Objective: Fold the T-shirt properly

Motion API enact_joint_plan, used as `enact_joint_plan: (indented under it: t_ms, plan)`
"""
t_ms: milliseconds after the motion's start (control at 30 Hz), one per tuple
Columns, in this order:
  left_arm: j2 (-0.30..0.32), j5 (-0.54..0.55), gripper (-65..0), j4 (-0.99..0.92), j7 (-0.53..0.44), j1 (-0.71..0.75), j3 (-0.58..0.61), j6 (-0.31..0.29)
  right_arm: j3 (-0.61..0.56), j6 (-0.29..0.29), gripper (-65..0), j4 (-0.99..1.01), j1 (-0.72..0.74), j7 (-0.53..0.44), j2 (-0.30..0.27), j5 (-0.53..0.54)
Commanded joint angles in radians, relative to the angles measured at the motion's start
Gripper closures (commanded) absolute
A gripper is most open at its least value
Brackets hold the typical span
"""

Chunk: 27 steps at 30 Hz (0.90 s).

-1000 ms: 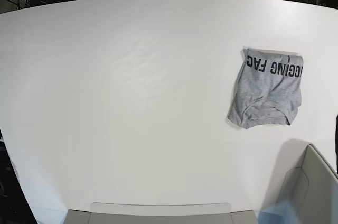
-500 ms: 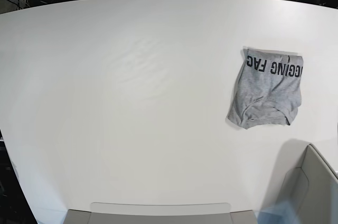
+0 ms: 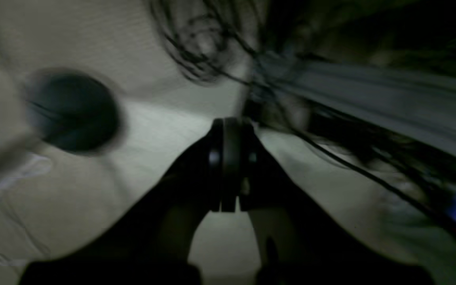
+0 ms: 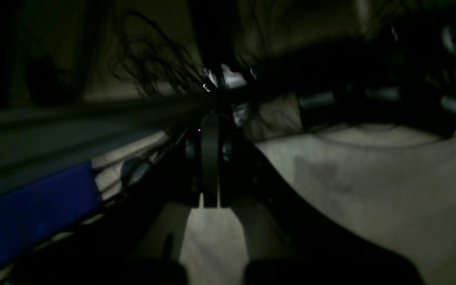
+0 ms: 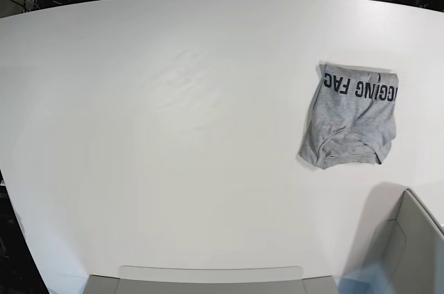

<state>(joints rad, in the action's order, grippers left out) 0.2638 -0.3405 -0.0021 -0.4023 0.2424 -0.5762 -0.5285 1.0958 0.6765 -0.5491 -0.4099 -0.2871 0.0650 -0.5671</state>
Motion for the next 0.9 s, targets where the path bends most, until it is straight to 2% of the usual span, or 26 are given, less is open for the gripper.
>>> enact_joint_plan:
  t_ms: [0,67,100,167,267,333,400,467,567,867]
  plan:
    - [0.009,-0.035,0.0,0.002,-0.007,-0.002,0.0,0.032,0.048,0.009,0.0,0.036,0.029,-0.022,-0.038,-0.026]
    - [0.007,-0.098,0.0,0.002,0.021,-0.015,0.0,0.112,0.126,-0.018,0.0,0.126,0.075,-0.022,-0.081,-0.118]
    - [0.007,-0.125,0.0,0.002,0.053,-0.025,0.0,0.152,0.152,-0.062,0.0,0.166,0.096,-0.022,-0.1,-0.175]
    - [0.004,-0.164,0.0,0.002,0.136,-0.048,0.0,0.21,0.155,-0.208,0.0,0.234,0.127,-0.016,-0.139,-0.291]
    - [-0.002,-0.171,0.0,0.002,0.216,-0.071,-0.005,0.247,0.155,-0.504,0.0,0.355,0.181,-0.014,-0.196,-0.505]
    - [-0.019,-0.17,0.0,0.002,0.216,-0.071,-0.009,0.249,0.157,-0.648,0.0,0.432,0.213,-0.013,-0.233,-0.624]
    - [-0.027,-0.17,0.0,0.002,0.216,-0.071,-0.009,0.249,0.16,-0.74,0.0,0.489,0.243,-0.001,-0.267,-0.718]
    - [-0.028,-0.17,0.0,0.002,0.217,-0.071,-0.009,0.249,0.159,-0.772,0.0,0.502,0.271,0.05,-0.274,-0.775]
    - [-0.028,-0.17,0.0,0.002,0.217,-0.067,-0.009,0.249,0.157,-0.776,0.0,0.501,0.306,0.113,-0.271,-0.799]
    - [-0.028,-0.17,0.0,0.002,0.228,-0.071,-0.011,0.249,0.155,-0.776,0.0,0.501,0.354,0.125,-0.268,-0.801]
